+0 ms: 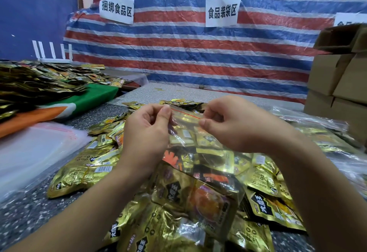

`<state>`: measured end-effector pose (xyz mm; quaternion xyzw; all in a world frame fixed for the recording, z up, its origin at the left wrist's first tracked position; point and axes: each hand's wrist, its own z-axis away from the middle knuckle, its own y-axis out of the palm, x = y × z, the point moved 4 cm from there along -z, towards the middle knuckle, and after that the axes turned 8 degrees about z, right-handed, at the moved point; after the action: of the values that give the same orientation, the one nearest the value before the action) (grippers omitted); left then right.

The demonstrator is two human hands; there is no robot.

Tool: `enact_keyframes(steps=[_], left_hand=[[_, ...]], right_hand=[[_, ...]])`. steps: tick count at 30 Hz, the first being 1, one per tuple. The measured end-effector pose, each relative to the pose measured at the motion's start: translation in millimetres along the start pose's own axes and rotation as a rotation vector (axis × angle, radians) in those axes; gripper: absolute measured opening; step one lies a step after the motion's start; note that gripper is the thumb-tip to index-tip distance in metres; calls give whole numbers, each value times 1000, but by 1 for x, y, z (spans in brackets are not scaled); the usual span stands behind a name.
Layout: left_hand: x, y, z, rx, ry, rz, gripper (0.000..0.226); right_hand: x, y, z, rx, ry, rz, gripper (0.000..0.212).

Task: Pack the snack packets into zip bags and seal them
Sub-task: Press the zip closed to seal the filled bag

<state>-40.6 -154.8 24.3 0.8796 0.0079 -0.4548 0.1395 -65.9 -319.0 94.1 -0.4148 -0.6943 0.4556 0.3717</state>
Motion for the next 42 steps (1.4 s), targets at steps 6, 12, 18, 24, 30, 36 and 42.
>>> enact_keyframes(steps=[6,12,18,24,30,36,42], left_hand=[[4,-8,-9,-56,5,-20,26],[7,-17,-16,-90,3,-26,26],[10,-22,-22,-116,18,-28,29],[9,-25,-26,-150,15,-38,28],[8,-25,-25,-151,20,-38,29],[12,-25,-27,-115,7,-26,28],[22,-12,-21,45,-67,-93,28]], right_hand=[[-7,-4,0,20,13,13,31],[-15,-7,1,30,26,10,30],[-21,-11,2,48,35,43,28],[-22,-16,5,39,35,75,28],[-21,-17,7,50,53,85,27],[-21,-16,7,57,36,89,26],[-28,-11,5,138,7,146,22]])
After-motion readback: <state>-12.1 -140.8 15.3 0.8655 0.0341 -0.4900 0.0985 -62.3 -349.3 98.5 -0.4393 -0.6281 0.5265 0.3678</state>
